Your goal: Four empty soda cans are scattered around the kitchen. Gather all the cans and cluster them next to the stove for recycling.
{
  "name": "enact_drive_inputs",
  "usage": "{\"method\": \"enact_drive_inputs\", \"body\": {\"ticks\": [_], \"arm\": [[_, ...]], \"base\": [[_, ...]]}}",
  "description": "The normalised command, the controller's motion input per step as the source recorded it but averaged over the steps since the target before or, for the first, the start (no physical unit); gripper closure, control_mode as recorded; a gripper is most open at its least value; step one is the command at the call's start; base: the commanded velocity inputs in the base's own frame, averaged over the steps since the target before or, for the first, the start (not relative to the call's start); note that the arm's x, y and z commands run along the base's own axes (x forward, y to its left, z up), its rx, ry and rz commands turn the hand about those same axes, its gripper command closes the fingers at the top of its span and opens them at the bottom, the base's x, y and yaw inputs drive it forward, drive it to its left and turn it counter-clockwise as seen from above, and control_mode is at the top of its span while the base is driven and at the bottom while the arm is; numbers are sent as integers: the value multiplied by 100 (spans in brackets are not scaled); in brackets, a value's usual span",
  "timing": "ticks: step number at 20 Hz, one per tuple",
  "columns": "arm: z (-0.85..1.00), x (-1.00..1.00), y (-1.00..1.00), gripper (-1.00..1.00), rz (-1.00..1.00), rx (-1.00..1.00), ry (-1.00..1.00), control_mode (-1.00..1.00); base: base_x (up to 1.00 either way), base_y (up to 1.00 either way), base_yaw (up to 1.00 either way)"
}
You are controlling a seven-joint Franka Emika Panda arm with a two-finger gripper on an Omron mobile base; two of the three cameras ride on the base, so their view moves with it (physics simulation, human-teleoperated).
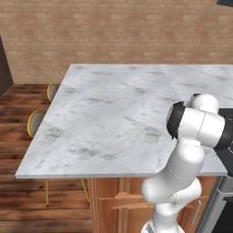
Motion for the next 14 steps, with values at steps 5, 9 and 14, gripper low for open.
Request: {"method": "enact_drive_inputs", "body": {"ticks": [5, 9, 14], "arm": [[53, -5, 0, -100, 1, 0, -2, -100], [99, -13, 2, -100, 2, 0, -1, -100], [98, -14, 6, -100, 2, 0, 0, -100]], "base": [[0, 0, 0], [0, 0, 0], [0, 0, 0]]}}
